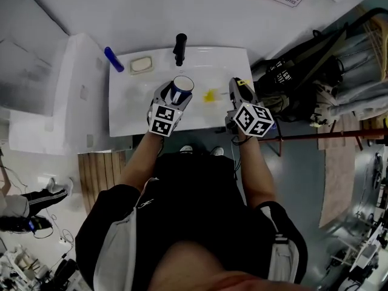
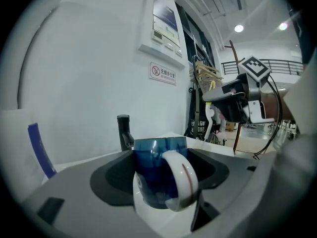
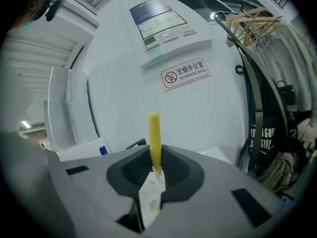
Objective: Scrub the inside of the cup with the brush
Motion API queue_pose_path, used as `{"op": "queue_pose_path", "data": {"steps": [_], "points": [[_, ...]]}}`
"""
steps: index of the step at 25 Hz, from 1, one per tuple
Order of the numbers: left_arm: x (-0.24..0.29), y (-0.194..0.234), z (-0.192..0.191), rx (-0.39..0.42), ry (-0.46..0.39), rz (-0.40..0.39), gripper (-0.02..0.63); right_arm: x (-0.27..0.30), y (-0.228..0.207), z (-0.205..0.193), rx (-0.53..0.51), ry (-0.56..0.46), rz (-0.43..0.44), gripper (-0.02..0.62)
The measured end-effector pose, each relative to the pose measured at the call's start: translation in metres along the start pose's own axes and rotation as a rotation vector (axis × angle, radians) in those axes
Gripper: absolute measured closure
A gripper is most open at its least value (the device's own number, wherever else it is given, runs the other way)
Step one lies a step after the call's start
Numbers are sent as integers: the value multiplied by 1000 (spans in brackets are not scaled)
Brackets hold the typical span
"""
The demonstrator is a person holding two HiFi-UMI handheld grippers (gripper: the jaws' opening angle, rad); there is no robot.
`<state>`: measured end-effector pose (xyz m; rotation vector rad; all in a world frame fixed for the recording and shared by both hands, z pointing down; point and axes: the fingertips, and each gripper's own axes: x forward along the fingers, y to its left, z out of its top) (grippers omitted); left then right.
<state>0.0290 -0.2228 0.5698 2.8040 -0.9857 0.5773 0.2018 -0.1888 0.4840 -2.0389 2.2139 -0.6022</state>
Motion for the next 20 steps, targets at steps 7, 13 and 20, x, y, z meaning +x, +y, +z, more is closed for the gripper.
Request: {"op": "queue_pose_path", "data": {"steps": [7,13,20], "points": [[7,-6,7,2,-10,-30,267,0,5,0,4,2,-2,540],[12,-6,12,16,-16,-41,267,0,8,-4,4,4,-10,540],[18,-4,14,21,-20,-62,267,4,14,-3,-8,-1,-9,540]]}}
